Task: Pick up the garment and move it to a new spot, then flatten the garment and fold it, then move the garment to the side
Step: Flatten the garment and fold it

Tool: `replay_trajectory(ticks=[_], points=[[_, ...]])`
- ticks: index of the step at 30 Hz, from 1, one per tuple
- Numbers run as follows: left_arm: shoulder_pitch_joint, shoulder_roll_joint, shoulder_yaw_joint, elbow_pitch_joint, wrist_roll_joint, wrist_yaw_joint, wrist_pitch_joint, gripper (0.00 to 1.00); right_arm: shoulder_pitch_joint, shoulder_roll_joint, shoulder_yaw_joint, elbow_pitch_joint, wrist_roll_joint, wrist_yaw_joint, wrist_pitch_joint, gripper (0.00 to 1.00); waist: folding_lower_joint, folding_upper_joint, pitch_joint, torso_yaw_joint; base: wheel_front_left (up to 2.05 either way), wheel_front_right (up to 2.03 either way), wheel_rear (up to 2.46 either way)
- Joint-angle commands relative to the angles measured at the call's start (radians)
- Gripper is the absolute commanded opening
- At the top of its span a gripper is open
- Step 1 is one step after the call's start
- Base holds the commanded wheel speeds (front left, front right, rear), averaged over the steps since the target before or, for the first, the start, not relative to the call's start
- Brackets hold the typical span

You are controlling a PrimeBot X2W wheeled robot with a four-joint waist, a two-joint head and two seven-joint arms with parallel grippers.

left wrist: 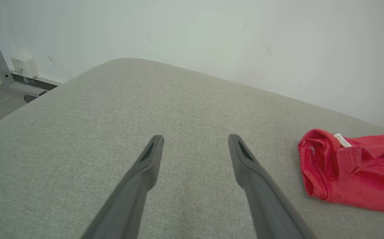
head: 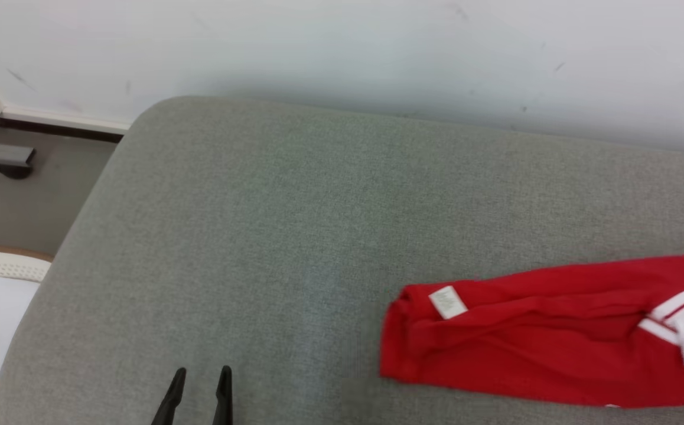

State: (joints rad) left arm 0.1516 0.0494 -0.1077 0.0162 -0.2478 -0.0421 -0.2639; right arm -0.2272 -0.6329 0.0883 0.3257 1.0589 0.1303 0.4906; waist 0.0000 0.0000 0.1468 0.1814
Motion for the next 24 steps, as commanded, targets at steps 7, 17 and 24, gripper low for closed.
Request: replay_trajectory(ticks=[7, 17, 24], points=[[0.025, 0.003, 0.005, 0.020, 0.016, 0.003, 0.000, 1.00, 0.047, -0.119, -0.076, -0.055, 0.030, 0.000, 0.016, 0.00, 0.0000, 0.0000, -0.045, -0.018, 0.00, 0.00, 0.00], [0.010, 0.003, -0.005, 0.048, 0.012, -0.017, 0.000, 1.00, 0.035, -0.077, -0.005, -0.268, -0.003, 0.000, 0.174, 0.00, 0.0000, 0.0000, -0.074, -0.029, 0.00, 0.00, 0.00], [-0.009, 0.004, -0.023, 0.056, 0.011, -0.034, 0.000, 1.00, -0.025, 0.112, 0.116, -0.303, -0.111, 0.000, 0.252, 0.00, 0.0000, 0.0000, -0.056, -0.032, 0.00, 0.00, 0.00]])
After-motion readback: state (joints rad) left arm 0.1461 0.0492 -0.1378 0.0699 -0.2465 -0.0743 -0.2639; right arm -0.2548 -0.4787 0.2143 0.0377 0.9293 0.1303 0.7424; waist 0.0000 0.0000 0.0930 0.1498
